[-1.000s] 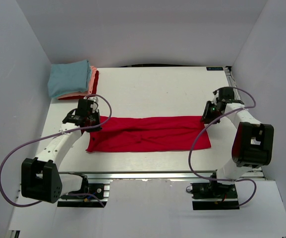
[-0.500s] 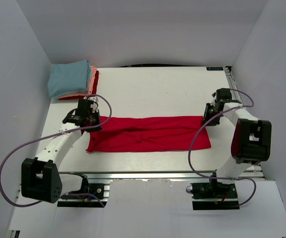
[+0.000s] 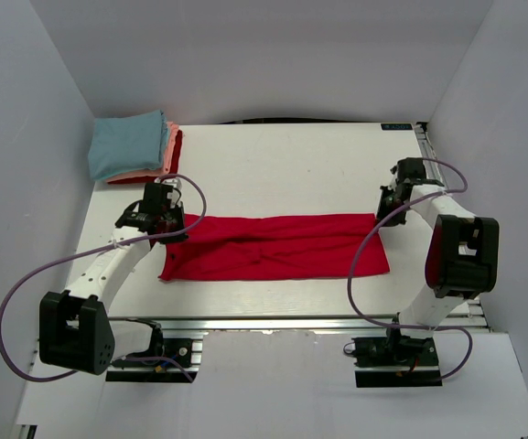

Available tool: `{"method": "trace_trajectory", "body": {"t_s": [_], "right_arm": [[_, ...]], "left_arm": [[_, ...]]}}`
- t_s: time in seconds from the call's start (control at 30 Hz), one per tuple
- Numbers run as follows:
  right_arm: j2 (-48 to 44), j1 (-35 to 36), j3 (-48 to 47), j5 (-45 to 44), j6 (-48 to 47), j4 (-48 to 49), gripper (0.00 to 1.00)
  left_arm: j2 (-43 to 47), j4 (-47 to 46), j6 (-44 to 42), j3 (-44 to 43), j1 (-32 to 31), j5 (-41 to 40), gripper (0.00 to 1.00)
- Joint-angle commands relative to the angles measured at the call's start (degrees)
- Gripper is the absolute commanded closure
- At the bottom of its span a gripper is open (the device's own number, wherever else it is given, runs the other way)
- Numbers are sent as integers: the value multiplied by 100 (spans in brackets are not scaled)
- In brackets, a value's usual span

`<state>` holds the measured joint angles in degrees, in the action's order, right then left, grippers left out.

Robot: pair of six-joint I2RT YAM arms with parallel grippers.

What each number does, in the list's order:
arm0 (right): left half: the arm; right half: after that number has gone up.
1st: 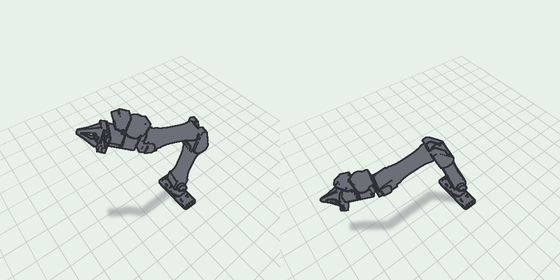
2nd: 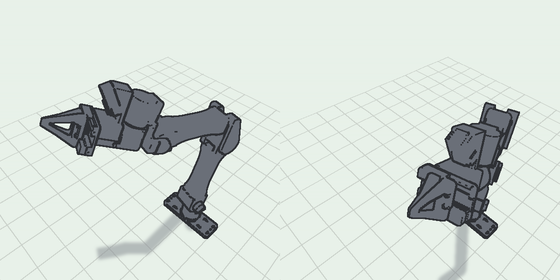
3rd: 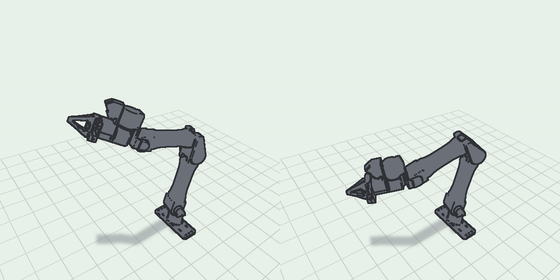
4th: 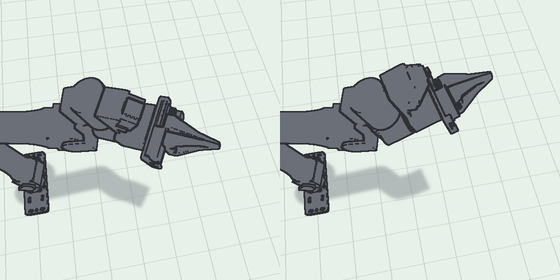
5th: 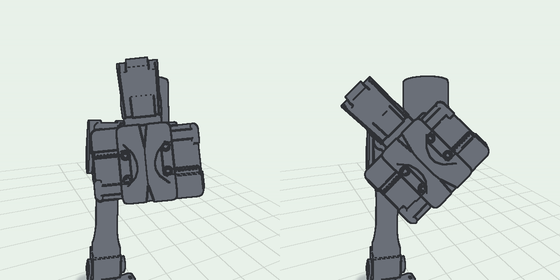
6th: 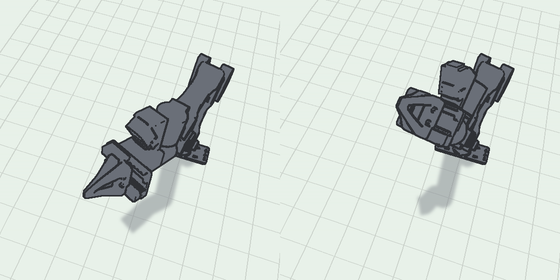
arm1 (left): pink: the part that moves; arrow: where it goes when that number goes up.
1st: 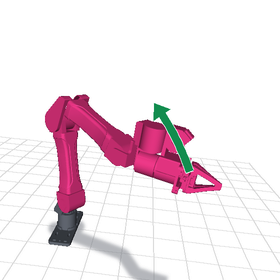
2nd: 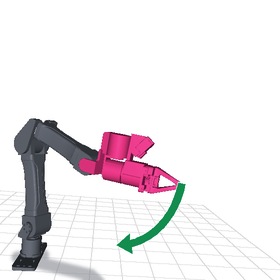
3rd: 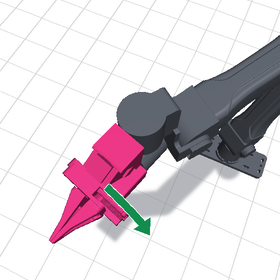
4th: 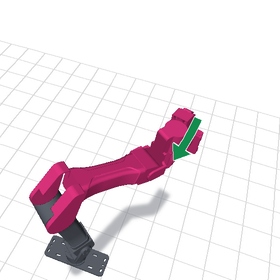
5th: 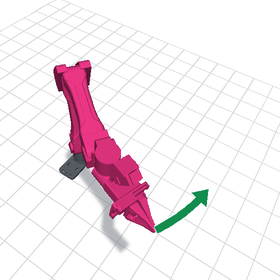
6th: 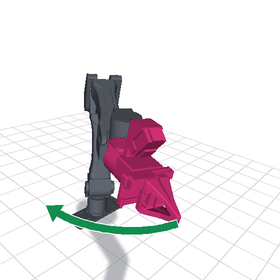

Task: Fold and stack the t-shirts
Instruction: Fold the other side of the tshirt into a rectangle

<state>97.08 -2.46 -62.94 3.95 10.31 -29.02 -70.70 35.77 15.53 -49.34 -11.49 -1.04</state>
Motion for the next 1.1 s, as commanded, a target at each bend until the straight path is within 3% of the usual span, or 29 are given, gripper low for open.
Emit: {"method": "trace_trajectory", "body": {"t_s": [0.0, 0.1, 0.2, 0.23, 0.57, 0.87, 0.93, 1.0, 1.07], "right_arm": [[-31, 26, -271, -60, -29, -25, 86], [30, 26, -350, 10, -2, -42, 84], [83, 44, -403, 54, -2, -52, 65], [83, 52, -412, 54, -2, -69, 62], [153, 70, -316, 98, -2, 19, 59], [452, 79, -474, 10, -46, 45, 68], [452, 79, -439, -8, -46, 89, 76], [452, 79, -413, -8, -46, 106, 92], [426, 79, -395, -34, -46, 142, 94]], "left_arm": [[161, -35, -15, -5, -3, 25, 100], [161, -26, -15, -14, -3, 16, 100], [161, -17, -15, -14, -3, 16, 100], [170, -17, -15, -14, -3, 16, 100], [170, -17, -15, -23, -3, -2, 100], [161, -9, -15, -14, -3, -10, 100], [153, -9, -15, -14, -3, -10, 100], [153, -9, -15, -14, -3, -10, 100], [144, -9, -15, -14, -3, -10, 100]]}}
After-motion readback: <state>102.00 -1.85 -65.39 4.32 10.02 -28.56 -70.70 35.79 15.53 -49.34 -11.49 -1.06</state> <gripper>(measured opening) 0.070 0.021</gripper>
